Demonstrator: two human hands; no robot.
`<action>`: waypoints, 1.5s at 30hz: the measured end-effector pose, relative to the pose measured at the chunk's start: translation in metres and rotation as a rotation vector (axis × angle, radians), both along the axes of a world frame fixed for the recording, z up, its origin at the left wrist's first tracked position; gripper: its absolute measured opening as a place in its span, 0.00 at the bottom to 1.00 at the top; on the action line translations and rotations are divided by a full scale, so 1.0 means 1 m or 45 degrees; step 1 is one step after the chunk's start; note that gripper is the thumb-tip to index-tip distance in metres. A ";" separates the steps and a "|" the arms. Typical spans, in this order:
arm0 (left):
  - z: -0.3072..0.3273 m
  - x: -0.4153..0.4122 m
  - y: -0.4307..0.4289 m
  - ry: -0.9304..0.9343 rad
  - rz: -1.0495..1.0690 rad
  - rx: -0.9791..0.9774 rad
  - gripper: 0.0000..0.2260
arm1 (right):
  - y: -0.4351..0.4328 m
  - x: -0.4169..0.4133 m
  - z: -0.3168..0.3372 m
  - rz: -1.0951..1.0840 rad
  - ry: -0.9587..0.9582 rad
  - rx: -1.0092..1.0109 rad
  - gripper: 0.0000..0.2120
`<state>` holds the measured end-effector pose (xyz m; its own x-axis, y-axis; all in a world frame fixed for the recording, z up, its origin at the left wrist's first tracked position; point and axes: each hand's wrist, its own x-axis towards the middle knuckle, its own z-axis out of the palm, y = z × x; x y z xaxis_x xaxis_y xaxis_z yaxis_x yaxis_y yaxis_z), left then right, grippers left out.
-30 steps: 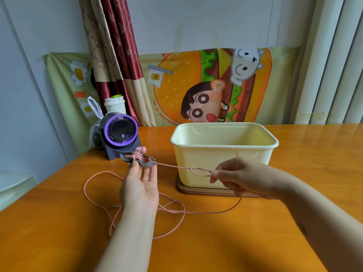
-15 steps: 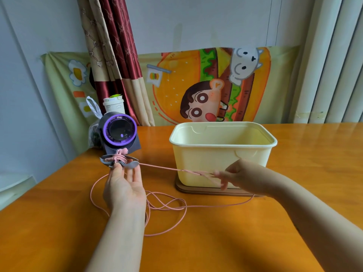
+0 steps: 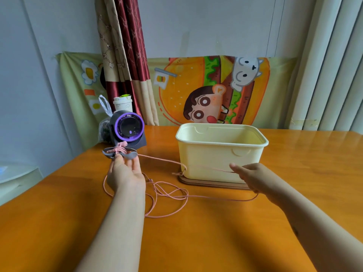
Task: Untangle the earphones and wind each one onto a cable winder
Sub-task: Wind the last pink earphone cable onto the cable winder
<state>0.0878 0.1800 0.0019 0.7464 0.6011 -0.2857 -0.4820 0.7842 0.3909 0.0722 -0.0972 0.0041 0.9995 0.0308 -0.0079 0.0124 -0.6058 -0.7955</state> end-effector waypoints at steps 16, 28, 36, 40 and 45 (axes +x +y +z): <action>0.073 -0.086 0.010 -0.187 0.076 0.088 0.11 | -0.030 -0.044 -0.027 -0.565 -0.407 -0.525 0.11; 0.120 -0.123 -0.072 -0.572 -0.290 0.783 0.08 | 0.012 -0.066 0.058 -0.116 -0.608 -0.172 0.18; 0.144 -0.131 -0.089 -0.752 -0.322 1.061 0.09 | 0.066 -0.119 0.129 0.592 -0.436 0.578 0.13; 0.145 -0.131 -0.077 -0.722 -0.279 1.188 0.09 | 0.061 -0.122 0.135 0.376 -1.020 -0.103 0.12; 0.132 -0.127 -0.076 -0.666 -0.394 1.278 0.10 | 0.053 -0.135 0.149 0.405 -1.231 -0.390 0.17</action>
<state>-0.0394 0.1037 0.1341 0.7862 0.1545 0.5984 -0.6101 0.3487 0.7115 -0.0628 -0.0446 0.1530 0.5313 0.4229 0.7341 0.7508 -0.6364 -0.1767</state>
